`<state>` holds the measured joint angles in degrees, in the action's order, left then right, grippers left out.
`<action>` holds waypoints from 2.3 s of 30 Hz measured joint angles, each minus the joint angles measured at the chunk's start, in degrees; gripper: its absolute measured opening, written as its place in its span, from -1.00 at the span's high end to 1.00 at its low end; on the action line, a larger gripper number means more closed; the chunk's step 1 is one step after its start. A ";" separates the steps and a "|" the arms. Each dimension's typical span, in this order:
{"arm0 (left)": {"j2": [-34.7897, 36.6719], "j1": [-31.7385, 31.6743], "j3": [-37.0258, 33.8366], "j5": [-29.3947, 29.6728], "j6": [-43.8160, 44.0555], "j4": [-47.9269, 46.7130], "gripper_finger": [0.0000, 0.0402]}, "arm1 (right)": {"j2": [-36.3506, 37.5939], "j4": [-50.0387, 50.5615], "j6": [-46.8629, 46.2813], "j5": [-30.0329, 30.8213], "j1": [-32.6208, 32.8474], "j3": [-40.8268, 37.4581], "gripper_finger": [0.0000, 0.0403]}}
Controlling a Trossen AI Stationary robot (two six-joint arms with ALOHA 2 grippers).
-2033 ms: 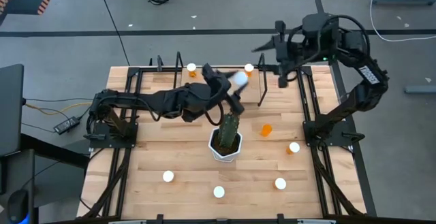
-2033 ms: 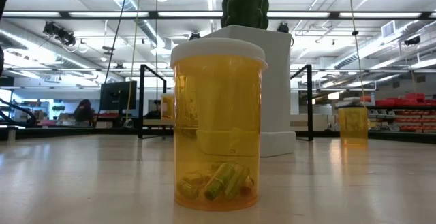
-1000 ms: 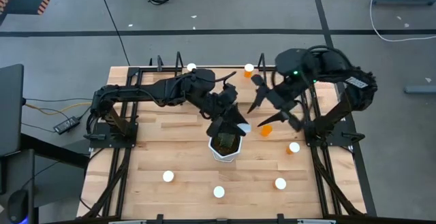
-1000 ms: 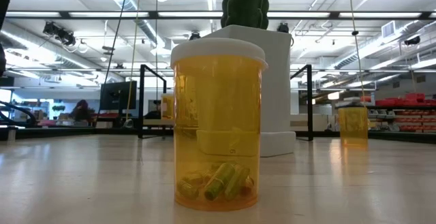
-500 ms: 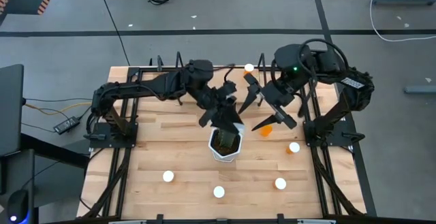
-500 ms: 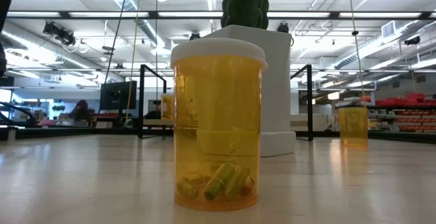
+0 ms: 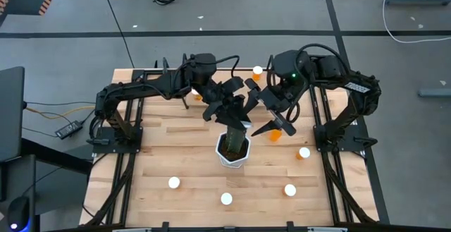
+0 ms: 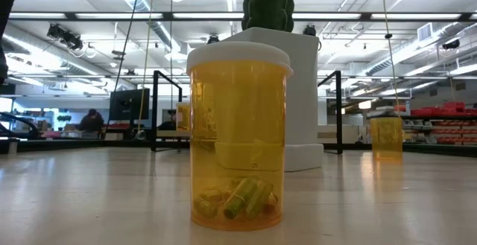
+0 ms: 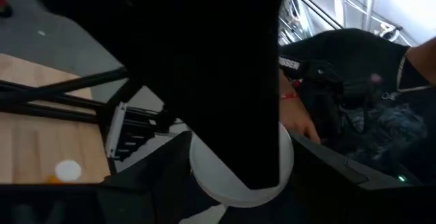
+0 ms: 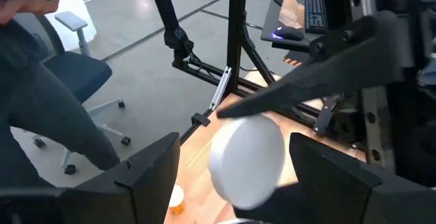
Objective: Pick and place medicine bottles onto shelf by color
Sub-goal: Put the orange medicine bottle on the shelf
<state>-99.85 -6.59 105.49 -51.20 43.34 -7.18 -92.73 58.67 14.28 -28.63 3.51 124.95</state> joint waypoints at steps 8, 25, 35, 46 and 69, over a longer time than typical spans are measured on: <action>0.00 0.00 0.00 -3.07 2.60 0.07 -0.13 | -0.58 -2.02 0.06 -0.25 0.02 0.02 -0.41; 0.00 -0.66 0.00 -5.89 5.74 -0.11 -0.12 | -1.92 -3.34 -3.77 0.08 0.02 0.11 -0.41; -0.02 -1.85 0.00 -5.46 5.90 0.39 -0.13 | -1.39 -2.46 -9.38 3.88 0.07 -0.02 -0.41; -0.09 -4.89 0.00 -4.78 7.56 2.18 -0.12 | 2.30 -0.41 -12.79 18.73 0.07 -0.04 -0.31; -0.11 -9.72 0.00 5.32 18.64 10.71 -0.10 | 3.85 0.23 -14.40 42.33 0.07 0.00 0.23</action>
<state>-99.96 -16.31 105.49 -45.89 61.98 3.53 -88.88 58.91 -0.12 13.69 3.57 124.95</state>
